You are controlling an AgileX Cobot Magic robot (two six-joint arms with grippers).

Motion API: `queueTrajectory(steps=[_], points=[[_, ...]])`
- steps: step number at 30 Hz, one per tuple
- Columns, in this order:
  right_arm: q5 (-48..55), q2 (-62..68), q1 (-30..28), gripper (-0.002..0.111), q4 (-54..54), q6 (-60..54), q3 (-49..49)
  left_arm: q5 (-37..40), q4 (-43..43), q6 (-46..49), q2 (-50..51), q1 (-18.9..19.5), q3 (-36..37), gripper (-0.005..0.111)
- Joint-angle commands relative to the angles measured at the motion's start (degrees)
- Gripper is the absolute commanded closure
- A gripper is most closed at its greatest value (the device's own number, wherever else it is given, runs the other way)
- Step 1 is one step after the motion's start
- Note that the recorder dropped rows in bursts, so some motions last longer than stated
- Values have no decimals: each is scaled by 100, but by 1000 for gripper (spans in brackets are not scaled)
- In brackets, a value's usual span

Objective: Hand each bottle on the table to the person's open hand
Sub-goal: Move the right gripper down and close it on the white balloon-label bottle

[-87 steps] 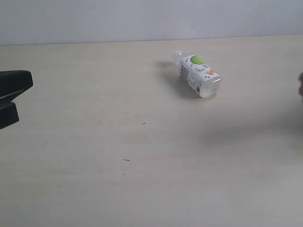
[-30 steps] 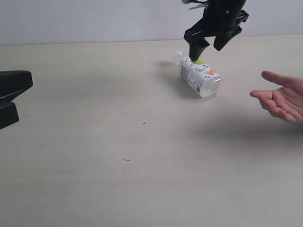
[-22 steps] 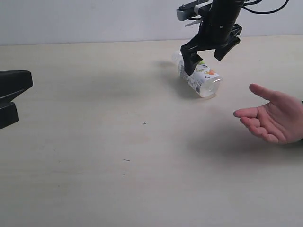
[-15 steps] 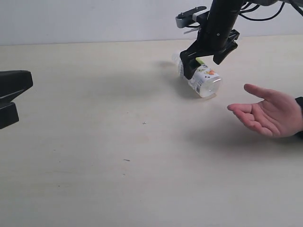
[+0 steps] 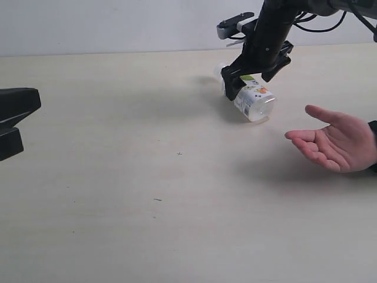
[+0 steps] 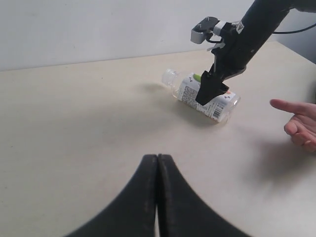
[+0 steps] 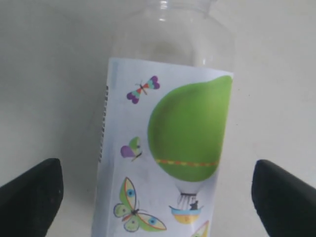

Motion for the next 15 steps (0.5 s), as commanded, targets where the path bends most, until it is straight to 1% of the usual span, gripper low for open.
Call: queueTrajectory(steps=[1,8,10,11,13,15], points=[[-25,50,10,13,-17,-47,-45,-5,20,24,-35,9,18,107],[156,94,18,21,115,-47,-45,-5,20,24,-35,9,18,107],[168,94,18,26,115,-47,-45,-5,20,24,-35,9,18,107],[169,94,18,30,115,-47,-45,-5,20,24,-35,9,18,107],[190,94,18,44,115,-6,-45,-5,20,24,-35,9,18,107],[226,94,18,63,115,90,-45,-5,20,24,-35,9,18,107]])
